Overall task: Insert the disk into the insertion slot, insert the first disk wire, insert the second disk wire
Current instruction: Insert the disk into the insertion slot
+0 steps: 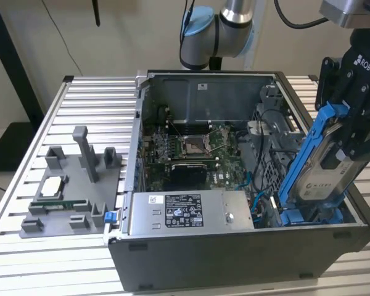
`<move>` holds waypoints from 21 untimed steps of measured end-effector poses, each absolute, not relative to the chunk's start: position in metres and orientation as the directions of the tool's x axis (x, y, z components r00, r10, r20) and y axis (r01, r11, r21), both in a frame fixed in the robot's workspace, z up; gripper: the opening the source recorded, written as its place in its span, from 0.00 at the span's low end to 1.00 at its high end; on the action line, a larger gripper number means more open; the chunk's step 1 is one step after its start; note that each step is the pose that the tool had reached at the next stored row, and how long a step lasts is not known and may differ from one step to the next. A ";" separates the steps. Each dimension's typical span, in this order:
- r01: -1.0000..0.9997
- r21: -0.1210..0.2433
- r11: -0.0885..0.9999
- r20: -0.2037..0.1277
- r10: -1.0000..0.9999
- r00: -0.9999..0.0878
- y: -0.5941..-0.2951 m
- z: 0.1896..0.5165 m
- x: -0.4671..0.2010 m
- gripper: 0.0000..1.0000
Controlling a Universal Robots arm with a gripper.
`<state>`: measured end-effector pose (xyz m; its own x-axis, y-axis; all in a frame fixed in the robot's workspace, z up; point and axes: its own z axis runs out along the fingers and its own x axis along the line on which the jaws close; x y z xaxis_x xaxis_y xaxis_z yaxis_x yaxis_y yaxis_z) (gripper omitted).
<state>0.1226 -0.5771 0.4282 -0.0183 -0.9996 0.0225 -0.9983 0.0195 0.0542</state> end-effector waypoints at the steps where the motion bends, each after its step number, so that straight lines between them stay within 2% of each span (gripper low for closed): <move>1: -0.998 0.054 0.020 0.022 -1.000 -0.018 -0.577 0.427 0.123 0.00; 21: -0.998 0.054 0.020 0.020 -1.000 -0.019 -0.566 0.405 0.129 0.00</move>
<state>0.1292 -0.5664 0.4053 -0.0185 -0.9996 0.0204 -0.9983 0.0196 0.0542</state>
